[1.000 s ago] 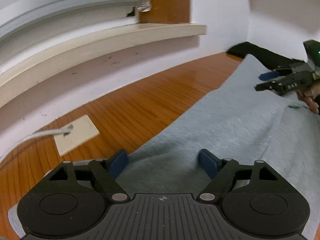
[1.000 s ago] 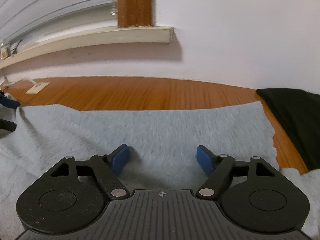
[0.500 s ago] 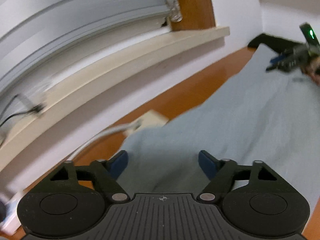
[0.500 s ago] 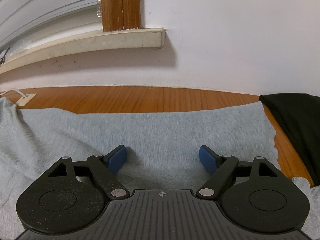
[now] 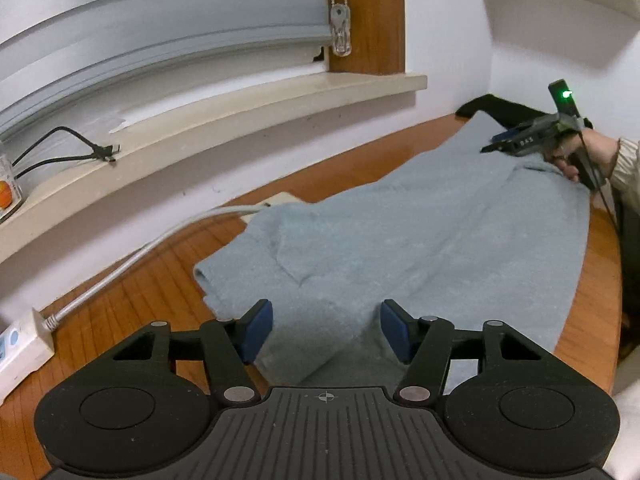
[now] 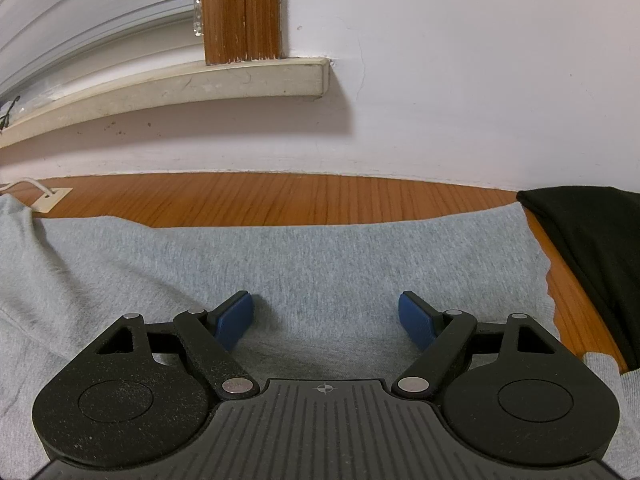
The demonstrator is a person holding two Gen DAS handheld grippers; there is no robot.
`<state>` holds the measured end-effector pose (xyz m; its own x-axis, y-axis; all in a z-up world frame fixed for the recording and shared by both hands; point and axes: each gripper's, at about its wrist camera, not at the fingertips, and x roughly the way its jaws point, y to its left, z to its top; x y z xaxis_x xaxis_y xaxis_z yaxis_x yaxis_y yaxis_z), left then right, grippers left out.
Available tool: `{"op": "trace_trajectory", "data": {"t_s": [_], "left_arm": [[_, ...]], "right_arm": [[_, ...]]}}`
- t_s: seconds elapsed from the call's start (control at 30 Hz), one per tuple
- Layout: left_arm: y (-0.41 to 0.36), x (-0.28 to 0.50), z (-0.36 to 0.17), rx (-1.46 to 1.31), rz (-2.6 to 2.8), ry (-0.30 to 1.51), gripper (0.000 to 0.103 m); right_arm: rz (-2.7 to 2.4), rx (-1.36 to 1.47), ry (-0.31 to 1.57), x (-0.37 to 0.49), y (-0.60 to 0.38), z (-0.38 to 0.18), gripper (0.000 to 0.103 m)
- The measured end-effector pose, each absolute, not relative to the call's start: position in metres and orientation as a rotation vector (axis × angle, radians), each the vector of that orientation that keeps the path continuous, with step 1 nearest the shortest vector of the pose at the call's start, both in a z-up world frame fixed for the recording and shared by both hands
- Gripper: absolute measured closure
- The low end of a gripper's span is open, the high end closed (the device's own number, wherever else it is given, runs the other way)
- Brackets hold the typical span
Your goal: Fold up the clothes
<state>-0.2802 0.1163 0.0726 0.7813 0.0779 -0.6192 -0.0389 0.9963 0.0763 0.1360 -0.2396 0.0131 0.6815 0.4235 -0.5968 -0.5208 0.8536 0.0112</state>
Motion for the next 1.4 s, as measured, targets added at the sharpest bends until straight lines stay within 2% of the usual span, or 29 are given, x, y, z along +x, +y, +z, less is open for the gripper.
{"op": "trace_trajectory", "data": {"t_s": [0.2, 0.27, 0.3, 0.37, 0.47, 0.63, 0.7, 0.83, 1.07, 1.13, 1.2, 1.27, 1.33, 1.4], "left_arm": [[0.109, -0.267, 0.059, 0.117, 0.068, 0.749, 0.045], [0.113, -0.264, 0.06, 0.078, 0.053, 0.744, 0.063], [0.114, -0.264, 0.062, 0.068, 0.047, 0.731, 0.067], [0.116, -0.265, 0.068, 0.056, 0.046, 0.697, 0.086], [0.117, -0.265, 0.084, 0.079, 0.1, 0.621, 0.091], [0.108, -0.262, 0.117, 0.191, 0.249, 0.468, 0.091], [0.1, -0.261, 0.115, 0.24, 0.241, 0.506, 0.091], [0.096, -0.275, 0.076, 0.269, 0.192, 0.665, 0.091], [0.102, -0.309, 0.071, 0.199, 0.124, 0.723, 0.089], [0.112, -0.319, 0.081, 0.155, 0.13, 0.7, 0.085], [0.13, -0.321, 0.093, 0.068, 0.165, 0.649, 0.071], [0.149, -0.317, 0.099, -0.022, 0.203, 0.599, 0.047], [0.168, -0.301, 0.101, -0.104, 0.226, 0.569, 0.033], [0.188, -0.284, 0.096, -0.212, 0.231, 0.551, 0.032]], "right_arm": [[0.534, -0.164, 0.626, 0.136, -0.24, 0.013, 0.024], [0.534, -0.164, 0.626, 0.136, -0.24, 0.013, 0.024], [0.534, -0.163, 0.626, 0.136, -0.24, 0.013, 0.024], [0.534, -0.163, 0.626, 0.136, -0.24, 0.013, 0.024], [0.536, -0.163, 0.626, 0.136, -0.241, 0.014, 0.024], [0.537, -0.163, 0.627, 0.137, -0.241, 0.014, 0.024], [0.54, -0.164, 0.626, 0.138, -0.242, 0.014, 0.024], [0.54, -0.164, 0.626, 0.138, -0.242, 0.014, 0.024], [0.54, -0.165, 0.626, 0.137, -0.242, 0.014, 0.024], [0.541, -0.165, 0.626, 0.138, -0.242, 0.014, 0.024], [0.539, -0.165, 0.626, 0.137, -0.242, 0.014, 0.024], [0.538, -0.164, 0.626, 0.137, -0.241, 0.014, 0.024], [0.538, -0.164, 0.626, 0.137, -0.242, 0.014, 0.024], [0.537, -0.164, 0.626, 0.137, -0.241, 0.014, 0.024]]}}
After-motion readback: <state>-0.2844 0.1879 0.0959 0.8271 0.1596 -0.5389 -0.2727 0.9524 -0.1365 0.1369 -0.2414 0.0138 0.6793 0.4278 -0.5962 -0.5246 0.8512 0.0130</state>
